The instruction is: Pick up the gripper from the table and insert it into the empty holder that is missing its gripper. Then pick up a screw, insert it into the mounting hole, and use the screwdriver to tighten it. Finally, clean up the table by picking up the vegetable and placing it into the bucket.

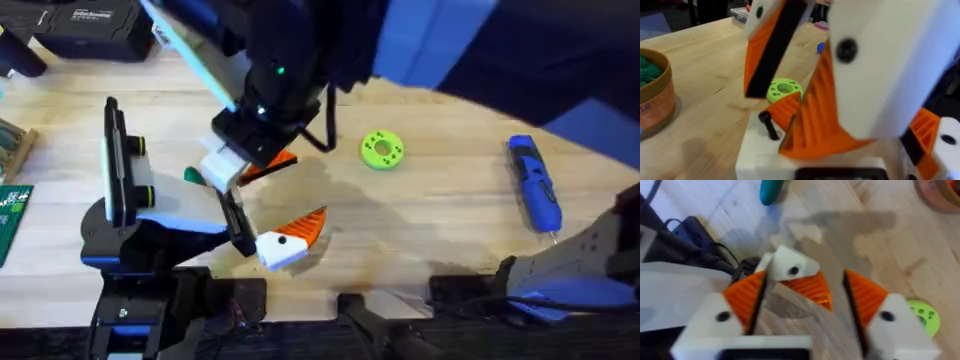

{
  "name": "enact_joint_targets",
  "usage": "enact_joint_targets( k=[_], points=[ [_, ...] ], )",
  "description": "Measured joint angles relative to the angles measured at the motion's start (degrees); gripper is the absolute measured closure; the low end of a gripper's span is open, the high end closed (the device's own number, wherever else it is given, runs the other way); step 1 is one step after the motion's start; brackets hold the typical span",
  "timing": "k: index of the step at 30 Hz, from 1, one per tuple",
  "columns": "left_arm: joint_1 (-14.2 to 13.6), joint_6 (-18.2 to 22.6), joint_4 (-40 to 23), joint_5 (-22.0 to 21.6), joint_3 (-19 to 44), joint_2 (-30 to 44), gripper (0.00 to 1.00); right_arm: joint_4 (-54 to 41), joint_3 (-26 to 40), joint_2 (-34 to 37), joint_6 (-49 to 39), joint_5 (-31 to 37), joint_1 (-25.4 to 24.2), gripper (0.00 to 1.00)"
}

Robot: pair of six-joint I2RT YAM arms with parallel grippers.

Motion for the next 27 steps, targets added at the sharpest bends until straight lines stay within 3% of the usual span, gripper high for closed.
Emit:
enact_joint_targets(
  k=[1, 3, 19, 27],
  points=[
    [0.0, 0.02, 0.01, -0.04, 0.0, 0.0, 0.015, -0.17, 0.0, -0.31, -0.04, 0.11, -0.34, 0.041],
    [0.0, 0.06, 0.0, -0.05, 0.0, 0.02, 0.015, -0.37, 0.0, -0.98, 0.3, 0.08, -0.87, 0.011],
    [0.0, 0.24, 0.02, -0.07, 0.0, 0.0, 0.016, -7.83, -0.27, -8.72, 2.68, 0.36, -4.62, 0.007],
    [0.0, 0.24, 0.02, -0.07, 0.0, 0.01, 0.015, -3.08, -12.22, -16.33, 5.86, 0.52, -5.0, 0.007]
  ],
)
